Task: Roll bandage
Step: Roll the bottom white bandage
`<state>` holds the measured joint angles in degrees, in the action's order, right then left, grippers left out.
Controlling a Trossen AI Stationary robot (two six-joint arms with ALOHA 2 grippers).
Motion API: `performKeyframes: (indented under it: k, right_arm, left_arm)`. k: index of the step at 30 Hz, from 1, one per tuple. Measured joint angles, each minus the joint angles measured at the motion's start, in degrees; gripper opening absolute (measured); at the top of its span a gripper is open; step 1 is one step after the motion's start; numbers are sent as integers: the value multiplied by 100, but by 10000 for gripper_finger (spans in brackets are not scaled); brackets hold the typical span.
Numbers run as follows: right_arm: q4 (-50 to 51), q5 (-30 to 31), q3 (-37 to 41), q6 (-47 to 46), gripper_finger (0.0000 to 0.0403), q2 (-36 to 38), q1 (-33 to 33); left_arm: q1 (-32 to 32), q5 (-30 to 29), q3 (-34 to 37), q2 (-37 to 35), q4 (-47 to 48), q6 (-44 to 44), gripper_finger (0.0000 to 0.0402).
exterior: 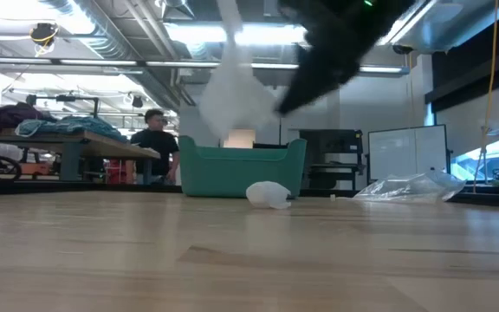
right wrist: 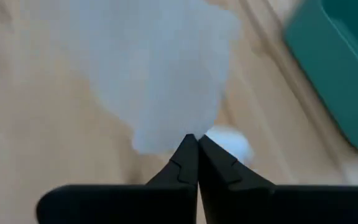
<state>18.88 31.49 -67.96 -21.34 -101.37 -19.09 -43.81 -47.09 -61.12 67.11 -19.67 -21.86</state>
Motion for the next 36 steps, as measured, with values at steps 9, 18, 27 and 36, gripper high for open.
performKeyframes:
  k: [9,18,27,36]
  right_arm:
    - [2116,676,293,-1125,2,80,30]
    - [1996,609,496,-1599,20,76,193]
    - [1921,-326,332,-1353,123,101,181]
    - [2409,-1551,-31,-730,219,840,-393]
  left_arm:
    - [-1273,3,-2,-331,-127,-497,41]
    - [-1625,15,-2,-326,-344,-1100,41]
    - [-1209,-83,-2,-258,-240,-899,41]
    - [-1094,-358,-2,-258,-222,-658,41]
